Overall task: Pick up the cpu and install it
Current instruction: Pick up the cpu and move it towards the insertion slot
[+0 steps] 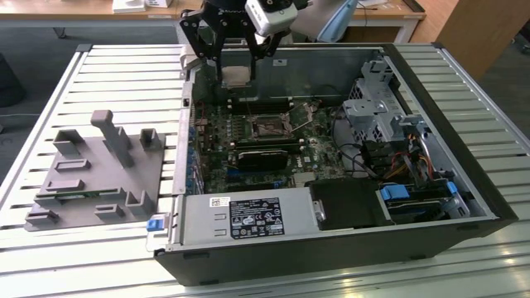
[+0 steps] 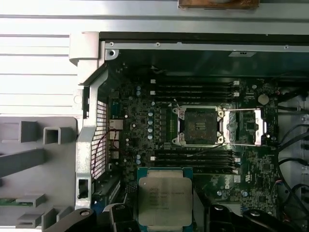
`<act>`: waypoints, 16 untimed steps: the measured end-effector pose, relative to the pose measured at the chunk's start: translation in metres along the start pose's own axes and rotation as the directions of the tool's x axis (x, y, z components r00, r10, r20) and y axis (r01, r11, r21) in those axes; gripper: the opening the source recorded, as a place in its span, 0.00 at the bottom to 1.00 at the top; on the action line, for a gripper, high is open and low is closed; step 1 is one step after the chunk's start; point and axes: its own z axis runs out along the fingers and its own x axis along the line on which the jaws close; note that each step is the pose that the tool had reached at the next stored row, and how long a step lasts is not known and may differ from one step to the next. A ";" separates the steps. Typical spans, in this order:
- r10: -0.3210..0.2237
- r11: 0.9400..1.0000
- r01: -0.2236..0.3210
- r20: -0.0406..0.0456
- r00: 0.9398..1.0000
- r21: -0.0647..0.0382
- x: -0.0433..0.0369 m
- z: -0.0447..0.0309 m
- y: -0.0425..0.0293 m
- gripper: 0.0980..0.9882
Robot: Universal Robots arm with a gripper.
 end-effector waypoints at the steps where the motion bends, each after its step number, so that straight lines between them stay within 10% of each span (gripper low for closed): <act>1: 0.000 1.000 0.000 0.000 1.000 0.000 -0.0006 0.0000 0.0006 0.50; 16: 0.000 1.000 0.000 0.000 1.000 0.000 -0.0058 0.0002 0.0044 0.50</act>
